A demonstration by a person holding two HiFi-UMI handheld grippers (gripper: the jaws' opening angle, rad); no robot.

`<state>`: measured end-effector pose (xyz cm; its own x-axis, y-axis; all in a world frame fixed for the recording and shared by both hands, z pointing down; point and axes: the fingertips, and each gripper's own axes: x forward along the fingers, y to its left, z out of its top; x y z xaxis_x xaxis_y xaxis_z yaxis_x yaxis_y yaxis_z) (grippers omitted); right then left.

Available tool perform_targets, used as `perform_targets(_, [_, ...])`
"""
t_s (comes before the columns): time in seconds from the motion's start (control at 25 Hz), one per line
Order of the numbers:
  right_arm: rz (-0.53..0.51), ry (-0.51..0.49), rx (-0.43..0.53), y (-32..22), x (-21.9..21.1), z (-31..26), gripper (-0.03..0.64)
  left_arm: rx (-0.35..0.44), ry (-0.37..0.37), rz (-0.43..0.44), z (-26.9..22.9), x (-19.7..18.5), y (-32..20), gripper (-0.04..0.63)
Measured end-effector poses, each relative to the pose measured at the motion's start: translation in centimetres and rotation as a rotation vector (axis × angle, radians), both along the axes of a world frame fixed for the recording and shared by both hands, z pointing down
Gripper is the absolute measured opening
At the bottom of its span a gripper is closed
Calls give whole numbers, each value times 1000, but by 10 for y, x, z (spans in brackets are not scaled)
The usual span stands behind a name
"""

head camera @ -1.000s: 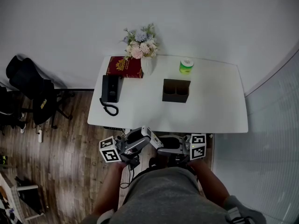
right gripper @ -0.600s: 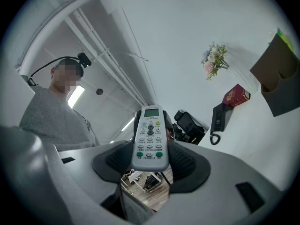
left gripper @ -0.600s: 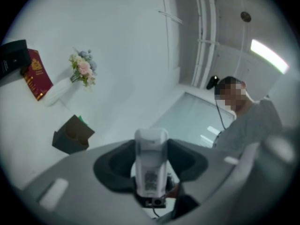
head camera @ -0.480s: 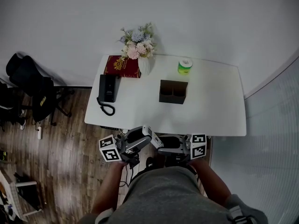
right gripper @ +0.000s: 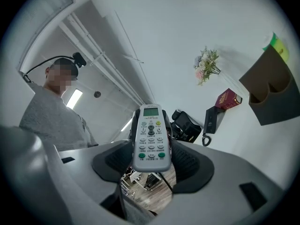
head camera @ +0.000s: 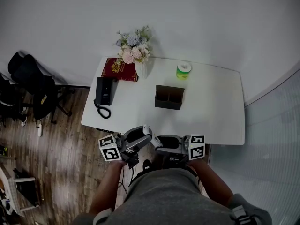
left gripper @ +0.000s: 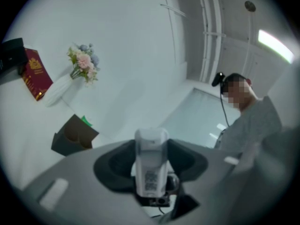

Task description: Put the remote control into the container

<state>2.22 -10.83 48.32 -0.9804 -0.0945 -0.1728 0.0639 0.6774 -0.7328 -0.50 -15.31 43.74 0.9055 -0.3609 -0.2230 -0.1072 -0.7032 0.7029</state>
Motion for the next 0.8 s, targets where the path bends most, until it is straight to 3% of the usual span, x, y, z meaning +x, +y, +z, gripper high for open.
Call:
perform_targets(0.44, [14, 100, -64, -43, 86, 31, 250, -9, -57, -139, 4, 30, -37, 209])
perform_targets(0.48, [28, 102, -74, -48, 94, 32, 231, -11, -62, -155, 5, 31, -39, 209])
perform_targets(0.6, [119, 131, -91, -66, 112, 38, 18, -28, -84, -189, 8, 34, -42, 209])
perform_targets(0.8, [157, 219, -64, -73, 122, 57, 17, -42, -142, -232, 19, 39, -43, 209])
